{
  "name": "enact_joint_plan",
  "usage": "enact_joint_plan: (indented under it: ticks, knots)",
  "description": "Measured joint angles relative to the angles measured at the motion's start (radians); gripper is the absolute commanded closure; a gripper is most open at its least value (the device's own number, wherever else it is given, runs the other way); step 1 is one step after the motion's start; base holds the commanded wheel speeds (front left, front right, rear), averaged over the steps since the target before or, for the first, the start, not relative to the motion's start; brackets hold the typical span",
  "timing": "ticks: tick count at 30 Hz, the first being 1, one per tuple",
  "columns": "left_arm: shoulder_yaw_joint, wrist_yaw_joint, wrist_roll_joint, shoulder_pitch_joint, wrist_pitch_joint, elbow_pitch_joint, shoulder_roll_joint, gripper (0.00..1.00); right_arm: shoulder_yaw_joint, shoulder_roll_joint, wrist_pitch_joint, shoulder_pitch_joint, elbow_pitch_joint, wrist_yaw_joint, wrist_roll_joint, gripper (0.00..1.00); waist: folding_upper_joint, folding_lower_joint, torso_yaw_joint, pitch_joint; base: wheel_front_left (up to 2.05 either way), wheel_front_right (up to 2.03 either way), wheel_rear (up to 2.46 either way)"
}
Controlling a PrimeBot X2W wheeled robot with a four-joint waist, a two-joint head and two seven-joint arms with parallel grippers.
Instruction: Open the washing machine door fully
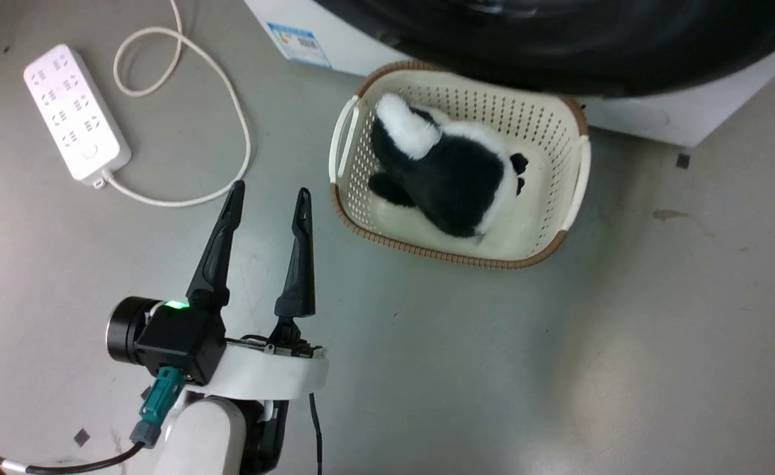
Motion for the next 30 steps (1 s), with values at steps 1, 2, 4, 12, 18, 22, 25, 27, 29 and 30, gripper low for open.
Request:
enact_joint_plan:
  ticks: [1, 2, 4, 12, 18, 22, 25, 27, 29, 30]
  knots:
    - [0.002, 0.0, 0.0, 0.0, 0.0, 0.001, 0.0, 0.0, 0.005, 0.001, 0.003, 0.016, 0.0, 0.0, 0.007, 1.0, -0.0001, 0.0, -0.003, -0.007, 0.0, 0.0, 0.0]
    - [0.004, 0.0, 0.0, 0.0, 0.0, 0.004, 0.0, 0.0, 0.008, 0.003, 0.004, 0.036, 0.001, 0.0, 0.015, 1.0, 0.0, 0.0, -0.006, -0.015, 0.0, 0.0, 0.0]
    - [0.006, -0.001, 0.0, 0.0, 0.0, 0.013, 0.0, 0.0, 0.016, 0.003, 0.003, 0.09, 0.002, 0.0, 0.035, 1.0, 0.0, 0.0, -0.011, -0.037, 0.0, 0.0, 0.0]
    - [0.018, -0.008, 0.01, 0.015, 0.0, 0.032, 0.0, 0.0, 0.157, 0.003, 0.012, 0.299, 0.022, 0.0, 0.223, 1.0, 0.0, -0.0001, -0.042, -0.136, 0.0, 0.0, 0.0]
    - [0.022, -0.015, 0.012, 0.046, 0.0, 0.049, 0.0, 0.0, 0.316, 0.003, 0.009, 0.428, 0.019, 0.0, 0.385, 1.0, 0.0, -0.0001, -0.055, -0.196, 0.0, 0.0, 0.0]
    - [0.026, -0.018, 0.018, 0.068, 0.0, 0.055, 0.0, 0.0, 0.446, 0.004, -0.009, 0.518, -0.005, 0.0, 0.497, 1.0, 0.0, -0.0001, -0.057, -0.233, 0.0, 0.0, 0.0]
    - [0.031, -0.018, 0.019, 0.087, 0.0, 0.056, 0.0, 0.0, 0.542, 0.005, -0.027, 0.584, -0.03, 0.0, 0.575, 1.0, 0.0, -0.0001, -0.06, -0.256, 0.0, 0.0, 0.0]
    - [0.033, -0.019, 0.019, 0.094, 0.0, 0.057, 0.0, 0.0, 0.606, 0.006, -0.045, 0.625, -0.053, 0.0, 0.621, 1.0, 0.0, -0.0001, -0.062, -0.267, 0.0, 0.0, 0.0]
    - [0.033, -0.02, 0.019, 0.097, 0.0, 0.057, 0.0, 0.0, 0.666, 0.007, -0.071, 0.662, -0.077, 0.0, 0.663, 1.0, 0.0, 0.0, -0.062, -0.273, 0.0, 0.0, 0.0]
    - [0.033, -0.02, 0.019, 0.099, 0.0, 0.057, 0.0, 0.0, 0.693, 0.007, -0.085, 0.68, -0.089, 0.0, 0.681, 1.0, 0.0, 0.0, -0.061, -0.276, 0.0, 0.0, 0.0]
